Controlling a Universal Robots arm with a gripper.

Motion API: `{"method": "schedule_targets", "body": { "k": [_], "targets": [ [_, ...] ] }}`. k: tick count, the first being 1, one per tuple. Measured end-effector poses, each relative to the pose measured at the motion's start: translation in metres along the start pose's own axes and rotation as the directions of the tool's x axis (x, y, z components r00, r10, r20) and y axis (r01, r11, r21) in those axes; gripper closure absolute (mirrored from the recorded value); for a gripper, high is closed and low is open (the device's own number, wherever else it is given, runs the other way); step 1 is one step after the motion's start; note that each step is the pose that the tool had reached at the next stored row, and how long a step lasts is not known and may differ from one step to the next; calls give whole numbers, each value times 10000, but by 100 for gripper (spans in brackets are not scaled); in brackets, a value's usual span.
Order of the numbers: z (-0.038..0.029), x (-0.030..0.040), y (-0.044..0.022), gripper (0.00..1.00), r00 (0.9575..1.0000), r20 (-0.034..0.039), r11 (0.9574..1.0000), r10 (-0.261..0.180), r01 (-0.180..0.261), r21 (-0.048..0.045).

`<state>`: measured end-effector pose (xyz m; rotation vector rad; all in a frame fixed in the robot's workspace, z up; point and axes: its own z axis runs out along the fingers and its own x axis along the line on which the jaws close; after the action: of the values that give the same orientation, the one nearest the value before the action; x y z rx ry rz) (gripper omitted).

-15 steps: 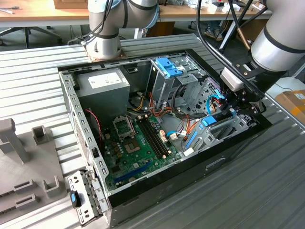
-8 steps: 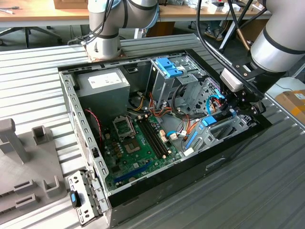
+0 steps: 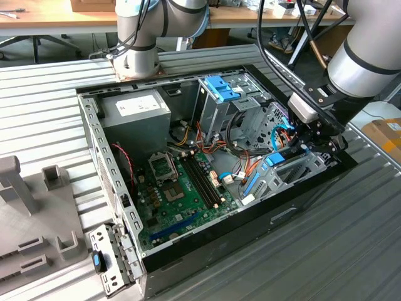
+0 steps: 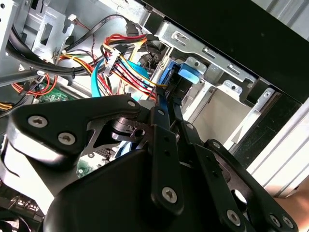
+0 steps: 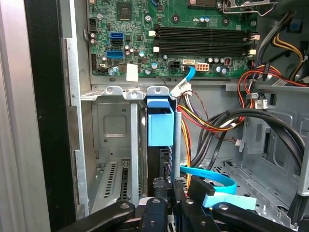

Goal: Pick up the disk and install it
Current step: 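Insert the first disk wire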

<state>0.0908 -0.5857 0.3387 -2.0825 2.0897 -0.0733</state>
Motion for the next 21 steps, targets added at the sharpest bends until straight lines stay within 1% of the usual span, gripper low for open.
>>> {"method": "schedule_targets", "body": {
  "k": [4, 7, 14, 15, 17, 19, 21],
  "targets": [
    [7, 1, 1, 83, 10000, 0, 10000, 0, 0, 0],
    [25, 3, 4, 83, 10000, -6, 10000, -1, 1, -1],
    [30, 3, 5, 83, 10000, -1, 10000, 0, 0, 0],
    [35, 3, 6, 83, 10000, 10, 10000, 1, -1, 2],
    [31, 3, 5, 69, 10000, 0, 10000, 0, 0, 0],
    [31, 3, 5, 69, 10000, -1, 10000, 0, 0, 0],
    [0, 0, 0, 69, 10000, 0, 10000, 0, 0, 0]
  ]
}}
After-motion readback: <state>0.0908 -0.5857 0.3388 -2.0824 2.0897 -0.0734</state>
